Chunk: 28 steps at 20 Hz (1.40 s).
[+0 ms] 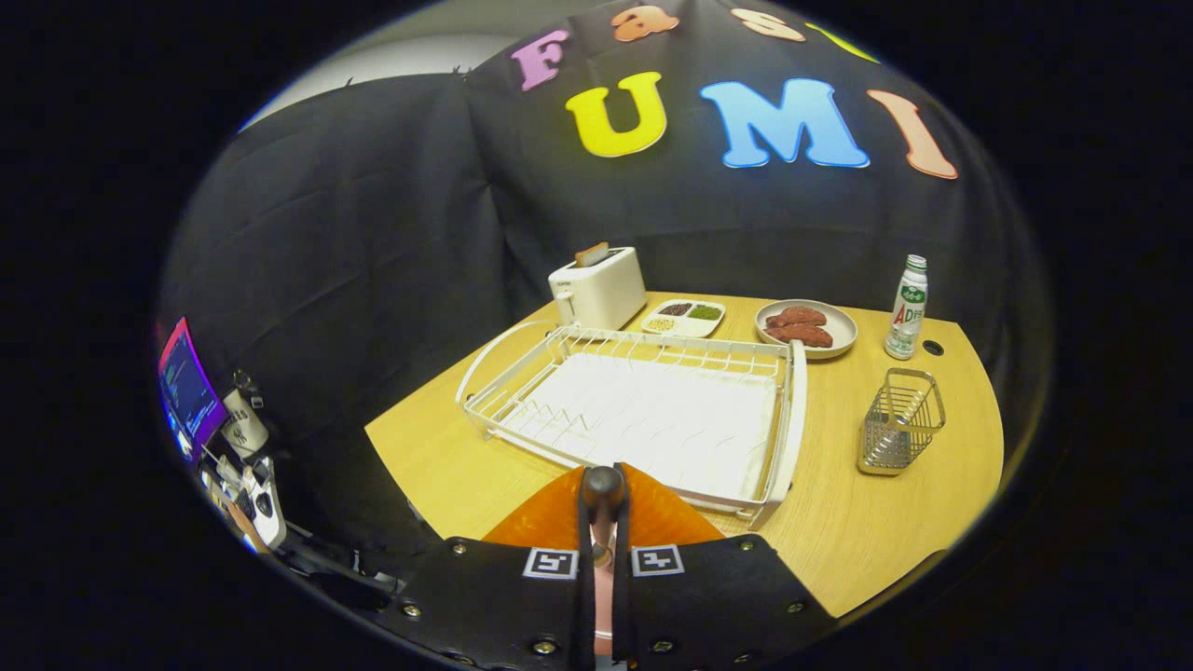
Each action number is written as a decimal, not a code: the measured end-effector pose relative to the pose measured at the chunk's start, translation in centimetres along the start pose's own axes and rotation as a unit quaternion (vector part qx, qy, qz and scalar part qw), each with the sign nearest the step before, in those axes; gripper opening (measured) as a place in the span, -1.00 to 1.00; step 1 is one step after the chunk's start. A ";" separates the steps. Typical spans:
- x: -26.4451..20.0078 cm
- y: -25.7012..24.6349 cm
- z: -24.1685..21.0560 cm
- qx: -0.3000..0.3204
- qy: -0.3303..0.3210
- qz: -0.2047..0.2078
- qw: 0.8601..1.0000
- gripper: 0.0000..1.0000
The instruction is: Take the plate from the dish rack, then take the spoon from the basket and place it into the plate.
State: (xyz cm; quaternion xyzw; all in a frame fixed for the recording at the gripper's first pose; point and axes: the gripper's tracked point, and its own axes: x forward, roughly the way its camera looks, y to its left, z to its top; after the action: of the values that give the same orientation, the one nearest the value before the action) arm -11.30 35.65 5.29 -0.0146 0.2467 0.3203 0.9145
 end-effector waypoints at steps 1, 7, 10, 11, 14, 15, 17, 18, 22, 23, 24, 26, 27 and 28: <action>0.3 0.3 -0.7 -0.010 0.006 0.002 1.000 -0.86; 0.7 2.1 -2.3 -0.035 0.011 0.022 0.999 -0.87; 0.3 2.4 -2.3 -0.042 0.007 0.034 0.999 -0.75; 0.2 2.4 -2.2 -0.040 0.003 0.034 0.999 -0.71; -0.2 1.8 -1.8 -0.030 -0.002 0.027 0.999 -0.56; -0.4 1.5 -1.7 -0.026 -0.003 0.025 0.999 -0.56; -0.7 1.3 -1.5 -0.019 -0.006 0.022 1.000 -0.56; -0.8 1.2 -1.4 -0.016 -0.007 0.020 1.000 -0.46; -1.3 0.3 -0.9 -0.011 -0.014 0.010 1.000 -0.35; -1.4 0.1 -0.9 -0.010 -0.016 0.008 1.000 -0.35; -1.5 0.0 -0.7 -0.008 -0.019 0.006 1.000 -0.35; -1.6 -0.4 -0.3 -0.006 -0.023 0.002 1.000 -0.35; -1.6 -0.5 -0.2 -0.004 -0.025 0.000 1.000 -0.33; -1.6 -0.7 0.0 -0.003 -0.027 -0.004 1.000 -0.34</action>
State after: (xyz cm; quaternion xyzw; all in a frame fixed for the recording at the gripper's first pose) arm -11.95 34.16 5.90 -0.0095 0.2206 0.3178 0.9221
